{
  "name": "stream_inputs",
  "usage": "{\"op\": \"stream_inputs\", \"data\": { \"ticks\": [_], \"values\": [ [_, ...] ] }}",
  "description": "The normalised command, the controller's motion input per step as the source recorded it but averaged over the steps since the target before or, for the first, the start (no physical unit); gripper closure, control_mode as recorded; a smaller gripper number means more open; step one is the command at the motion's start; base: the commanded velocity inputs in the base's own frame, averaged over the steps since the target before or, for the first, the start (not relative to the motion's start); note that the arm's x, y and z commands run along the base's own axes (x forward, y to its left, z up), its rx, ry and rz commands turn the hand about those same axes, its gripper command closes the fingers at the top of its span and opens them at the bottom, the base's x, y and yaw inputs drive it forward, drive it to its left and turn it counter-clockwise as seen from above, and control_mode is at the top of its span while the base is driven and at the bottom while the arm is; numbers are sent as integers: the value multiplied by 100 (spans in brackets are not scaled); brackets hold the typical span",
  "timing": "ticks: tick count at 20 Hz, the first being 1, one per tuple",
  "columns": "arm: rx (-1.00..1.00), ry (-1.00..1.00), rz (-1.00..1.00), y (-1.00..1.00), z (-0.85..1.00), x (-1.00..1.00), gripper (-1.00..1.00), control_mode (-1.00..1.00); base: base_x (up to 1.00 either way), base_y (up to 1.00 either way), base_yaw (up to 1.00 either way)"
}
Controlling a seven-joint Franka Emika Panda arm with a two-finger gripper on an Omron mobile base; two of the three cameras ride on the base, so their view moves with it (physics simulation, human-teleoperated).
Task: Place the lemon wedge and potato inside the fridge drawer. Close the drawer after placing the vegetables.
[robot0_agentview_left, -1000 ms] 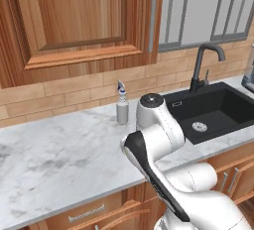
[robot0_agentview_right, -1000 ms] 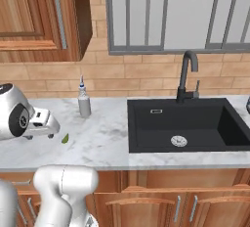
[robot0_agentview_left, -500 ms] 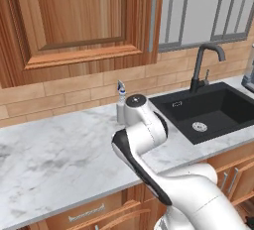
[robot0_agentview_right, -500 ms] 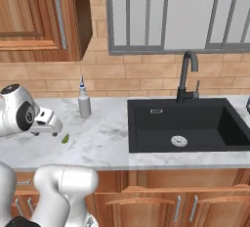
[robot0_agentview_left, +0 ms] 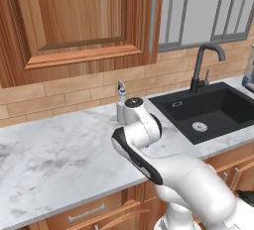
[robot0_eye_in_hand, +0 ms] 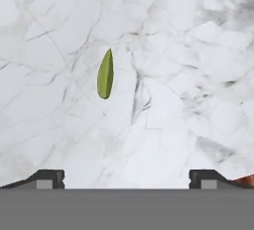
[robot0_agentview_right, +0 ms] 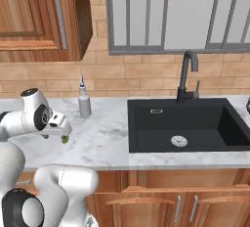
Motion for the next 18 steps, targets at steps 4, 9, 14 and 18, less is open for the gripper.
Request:
{"op": "stream_inputs", "data": {
  "ticks": [4,9,14,18],
  "values": [
    [4,6,0,0,-36,47,-100,-100,0,0,0],
    [1,4,0,0,-36,28,-100,-100,0,0,0],
    [0,6,0,0,-29,18,-100,-100,0,0,0],
    [0,8,0,0,-28,16,-100,-100,0,0,0]
  ]
}}
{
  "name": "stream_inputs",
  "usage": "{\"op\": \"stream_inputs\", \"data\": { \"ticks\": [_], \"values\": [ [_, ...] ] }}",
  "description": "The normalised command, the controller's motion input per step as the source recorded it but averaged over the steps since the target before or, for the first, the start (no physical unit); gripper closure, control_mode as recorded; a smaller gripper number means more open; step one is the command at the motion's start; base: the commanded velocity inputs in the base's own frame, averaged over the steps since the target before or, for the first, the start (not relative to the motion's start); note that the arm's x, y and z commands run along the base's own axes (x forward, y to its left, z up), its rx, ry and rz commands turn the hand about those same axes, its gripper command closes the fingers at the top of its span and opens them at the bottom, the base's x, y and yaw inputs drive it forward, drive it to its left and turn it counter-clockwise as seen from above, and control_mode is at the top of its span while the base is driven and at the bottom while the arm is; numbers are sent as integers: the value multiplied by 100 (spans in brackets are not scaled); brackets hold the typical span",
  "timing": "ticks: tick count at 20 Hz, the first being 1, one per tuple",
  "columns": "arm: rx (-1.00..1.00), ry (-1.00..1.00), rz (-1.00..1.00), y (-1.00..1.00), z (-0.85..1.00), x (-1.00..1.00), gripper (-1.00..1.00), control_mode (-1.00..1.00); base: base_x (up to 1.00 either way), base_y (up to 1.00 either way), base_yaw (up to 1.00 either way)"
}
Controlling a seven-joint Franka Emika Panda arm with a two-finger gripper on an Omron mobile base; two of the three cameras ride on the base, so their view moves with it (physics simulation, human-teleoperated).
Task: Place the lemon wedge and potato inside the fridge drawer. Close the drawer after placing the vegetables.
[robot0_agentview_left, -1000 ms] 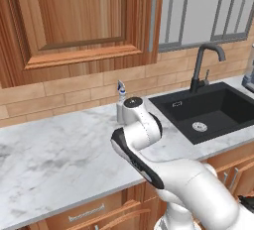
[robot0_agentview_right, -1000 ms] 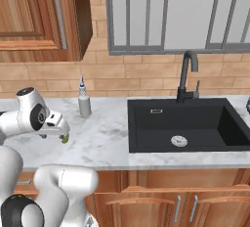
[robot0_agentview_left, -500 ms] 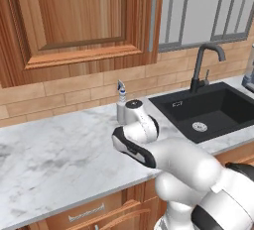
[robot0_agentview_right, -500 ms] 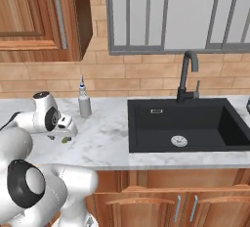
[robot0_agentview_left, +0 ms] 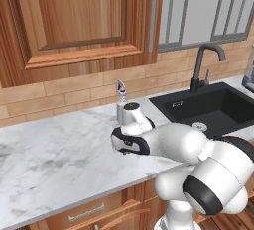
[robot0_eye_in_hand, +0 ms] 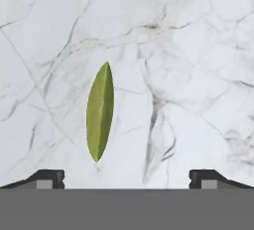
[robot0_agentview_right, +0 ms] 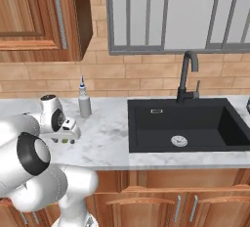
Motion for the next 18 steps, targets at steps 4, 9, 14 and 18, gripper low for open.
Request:
{"op": "stream_inputs", "data": {
  "ticks": [4,9,14,18],
  "values": [
    [0,9,0,0,-24,20,-100,-100,0,0,0],
    [0,10,-1,7,-20,31,-100,-100,0,0,0],
    [0,8,-5,24,-15,29,-100,-100,0,0,0],
    [0,7,-6,29,-15,18,-100,-100,0,0,0]
  ]
}}
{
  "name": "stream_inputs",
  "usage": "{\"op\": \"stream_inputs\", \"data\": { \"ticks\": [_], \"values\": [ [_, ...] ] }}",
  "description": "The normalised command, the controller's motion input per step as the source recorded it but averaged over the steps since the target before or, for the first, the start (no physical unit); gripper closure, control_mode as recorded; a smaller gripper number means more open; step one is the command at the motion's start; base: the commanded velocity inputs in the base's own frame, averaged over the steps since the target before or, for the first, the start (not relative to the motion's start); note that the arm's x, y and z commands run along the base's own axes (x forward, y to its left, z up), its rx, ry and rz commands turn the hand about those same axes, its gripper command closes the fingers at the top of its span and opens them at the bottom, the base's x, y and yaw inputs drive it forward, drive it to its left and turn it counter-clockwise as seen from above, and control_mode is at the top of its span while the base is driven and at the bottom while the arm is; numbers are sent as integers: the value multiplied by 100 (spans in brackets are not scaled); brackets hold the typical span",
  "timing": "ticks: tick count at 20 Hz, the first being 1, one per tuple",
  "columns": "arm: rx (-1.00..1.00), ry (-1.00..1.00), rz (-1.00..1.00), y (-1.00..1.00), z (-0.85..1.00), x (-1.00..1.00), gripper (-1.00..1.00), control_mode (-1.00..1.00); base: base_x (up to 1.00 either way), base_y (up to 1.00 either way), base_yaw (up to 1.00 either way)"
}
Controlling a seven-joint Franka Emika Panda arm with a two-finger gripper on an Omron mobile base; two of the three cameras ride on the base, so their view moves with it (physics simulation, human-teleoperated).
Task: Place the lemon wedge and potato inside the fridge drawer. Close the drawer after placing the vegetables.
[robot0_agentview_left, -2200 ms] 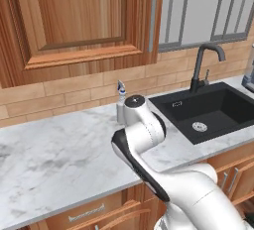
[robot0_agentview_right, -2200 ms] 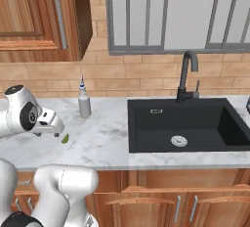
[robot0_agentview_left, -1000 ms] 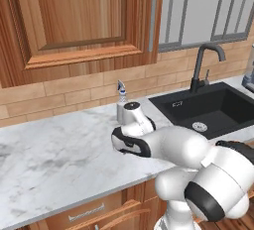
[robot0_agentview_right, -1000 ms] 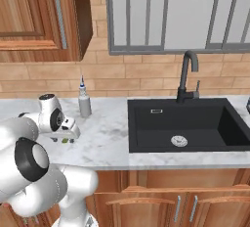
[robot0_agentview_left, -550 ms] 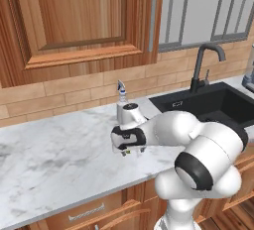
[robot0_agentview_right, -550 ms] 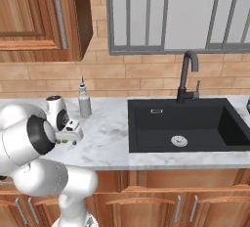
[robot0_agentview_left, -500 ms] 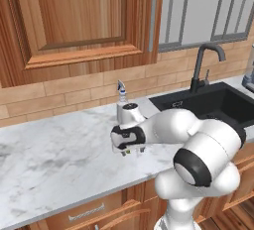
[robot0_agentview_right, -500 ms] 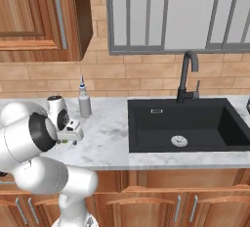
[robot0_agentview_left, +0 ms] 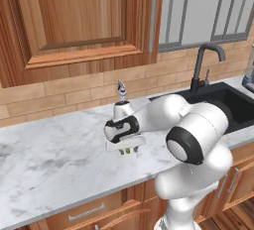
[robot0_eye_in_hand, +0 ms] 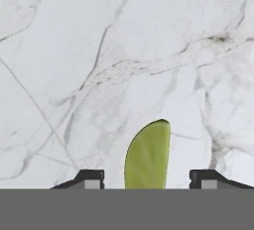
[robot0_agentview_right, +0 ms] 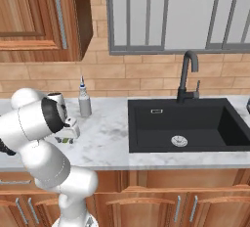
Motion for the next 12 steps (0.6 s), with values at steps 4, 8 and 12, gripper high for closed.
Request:
{"op": "stream_inputs", "data": {
  "ticks": [4,8,12],
  "values": [
    [0,6,-5,6,-29,9,-100,-100,0,0,0],
    [0,0,-4,0,-41,1,100,-100,0,0,0],
    [0,-3,-4,0,-31,0,100,-100,0,0,0]
  ]
}}
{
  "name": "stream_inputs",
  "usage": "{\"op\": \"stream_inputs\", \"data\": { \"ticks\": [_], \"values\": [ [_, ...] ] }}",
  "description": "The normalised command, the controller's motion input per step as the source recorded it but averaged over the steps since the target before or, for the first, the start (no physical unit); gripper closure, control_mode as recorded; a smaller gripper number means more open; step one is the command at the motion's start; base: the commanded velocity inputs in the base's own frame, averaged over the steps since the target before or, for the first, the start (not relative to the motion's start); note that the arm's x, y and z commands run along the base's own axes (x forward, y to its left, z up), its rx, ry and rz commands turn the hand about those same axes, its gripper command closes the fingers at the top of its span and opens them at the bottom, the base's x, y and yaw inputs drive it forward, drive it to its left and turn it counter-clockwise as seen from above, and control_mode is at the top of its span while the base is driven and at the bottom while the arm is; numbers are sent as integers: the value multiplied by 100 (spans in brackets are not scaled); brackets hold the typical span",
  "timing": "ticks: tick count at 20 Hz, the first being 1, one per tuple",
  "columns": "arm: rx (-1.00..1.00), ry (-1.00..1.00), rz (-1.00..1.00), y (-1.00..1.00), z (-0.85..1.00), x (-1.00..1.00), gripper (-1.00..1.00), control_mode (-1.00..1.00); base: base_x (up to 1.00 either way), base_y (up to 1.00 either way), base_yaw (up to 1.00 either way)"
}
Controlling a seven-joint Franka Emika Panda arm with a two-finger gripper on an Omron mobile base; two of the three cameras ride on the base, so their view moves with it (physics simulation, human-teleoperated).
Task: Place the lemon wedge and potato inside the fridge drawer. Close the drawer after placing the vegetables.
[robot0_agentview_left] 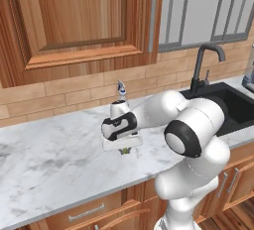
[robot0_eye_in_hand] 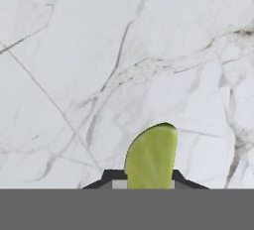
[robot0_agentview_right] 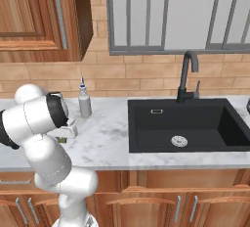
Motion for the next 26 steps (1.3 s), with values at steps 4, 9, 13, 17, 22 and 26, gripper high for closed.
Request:
{"op": "stream_inputs", "data": {
  "ticks": [4,9,13,17,22,26],
  "values": [
    [0,-5,0,0,-15,0,100,-100,0,0,0],
    [0,-8,-3,0,-19,-2,100,-100,0,0,0],
    [3,-15,-12,-20,2,-27,100,-100,0,0,0],
    [3,-15,-16,-21,23,-57,100,-100,0,0,0],
    [4,-11,-20,-20,43,-62,100,-100,0,0,0],
    [1,-10,-22,-18,67,-48,100,-100,0,0,0]
  ]
}}
